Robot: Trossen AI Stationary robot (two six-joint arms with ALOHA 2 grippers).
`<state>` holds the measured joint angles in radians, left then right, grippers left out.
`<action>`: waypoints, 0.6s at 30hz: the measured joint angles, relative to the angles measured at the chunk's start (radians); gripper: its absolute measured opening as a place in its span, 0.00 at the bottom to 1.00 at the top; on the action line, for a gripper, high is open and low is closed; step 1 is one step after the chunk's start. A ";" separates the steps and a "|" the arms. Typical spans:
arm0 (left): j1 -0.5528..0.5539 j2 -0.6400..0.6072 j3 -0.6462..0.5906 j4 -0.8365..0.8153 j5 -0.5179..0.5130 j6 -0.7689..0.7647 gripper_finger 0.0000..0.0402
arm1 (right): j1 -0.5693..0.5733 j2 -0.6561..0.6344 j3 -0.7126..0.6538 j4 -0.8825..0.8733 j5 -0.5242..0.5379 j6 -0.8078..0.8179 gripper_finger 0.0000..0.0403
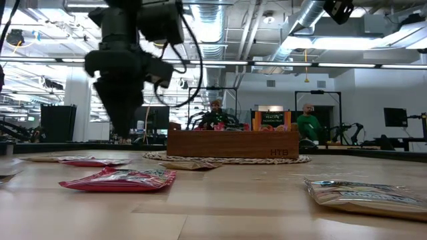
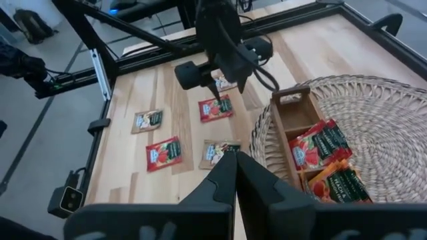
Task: Pick & Place Tea
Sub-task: Put the red tea bag into the middle section of the wooden organizer
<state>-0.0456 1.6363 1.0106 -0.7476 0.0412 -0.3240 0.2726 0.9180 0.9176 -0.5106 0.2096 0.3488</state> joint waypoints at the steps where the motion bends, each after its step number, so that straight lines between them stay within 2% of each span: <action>1: 0.000 0.000 -0.009 -0.002 0.014 -0.001 0.62 | 0.000 0.000 0.000 0.000 0.000 0.000 0.00; 18: 0.007 0.000 -0.030 0.032 0.085 0.056 0.64 | 0.000 0.000 0.001 0.027 0.001 0.001 0.00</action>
<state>-0.0383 1.6367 0.9806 -0.7152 0.1265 -0.2684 0.2722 0.9180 0.9183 -0.4840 0.2108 0.3500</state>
